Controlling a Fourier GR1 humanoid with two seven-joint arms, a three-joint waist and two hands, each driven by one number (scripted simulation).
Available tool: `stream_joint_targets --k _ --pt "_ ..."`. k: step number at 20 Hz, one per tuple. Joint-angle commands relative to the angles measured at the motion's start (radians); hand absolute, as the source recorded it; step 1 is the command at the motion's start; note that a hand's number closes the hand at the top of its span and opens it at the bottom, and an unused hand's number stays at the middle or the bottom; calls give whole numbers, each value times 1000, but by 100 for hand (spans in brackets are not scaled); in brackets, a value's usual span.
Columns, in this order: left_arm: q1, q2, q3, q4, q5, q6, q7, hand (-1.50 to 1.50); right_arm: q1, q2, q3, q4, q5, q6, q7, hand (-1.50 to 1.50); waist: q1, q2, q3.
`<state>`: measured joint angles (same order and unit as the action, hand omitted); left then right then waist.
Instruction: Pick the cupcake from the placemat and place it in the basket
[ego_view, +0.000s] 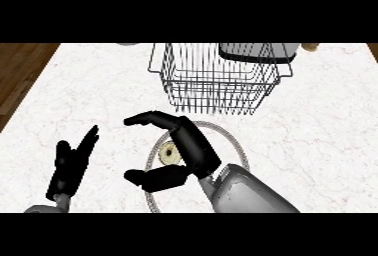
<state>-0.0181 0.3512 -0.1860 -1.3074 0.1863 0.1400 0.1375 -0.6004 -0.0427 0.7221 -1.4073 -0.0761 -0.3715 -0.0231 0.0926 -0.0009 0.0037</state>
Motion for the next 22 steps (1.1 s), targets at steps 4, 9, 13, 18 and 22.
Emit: stream_joint_targets --k 4,9,13,18,22 --pt "71 -21 -15 4 27 -3 67 0 -282 -23 89 197 329 -124 387 -150 -66 -31 -16" --pt "107 1 15 -8 45 -4 78 0 -534 -58 104 188 405 94 723 -150 -99 -35 -11" --pt "160 -5 11 -50 59 -16 70 0 -715 -88 32 122 326 340 918 -150 -95 -29 -7" --pt "145 -3 22 -68 49 1 82 0 -772 -96 -9 58 119 649 1094 -150 -109 -18 -5" --pt "115 -17 24 -62 43 24 123 0 -820 -102 -51 33 -20 791 1220 -150 -119 -12 -5"
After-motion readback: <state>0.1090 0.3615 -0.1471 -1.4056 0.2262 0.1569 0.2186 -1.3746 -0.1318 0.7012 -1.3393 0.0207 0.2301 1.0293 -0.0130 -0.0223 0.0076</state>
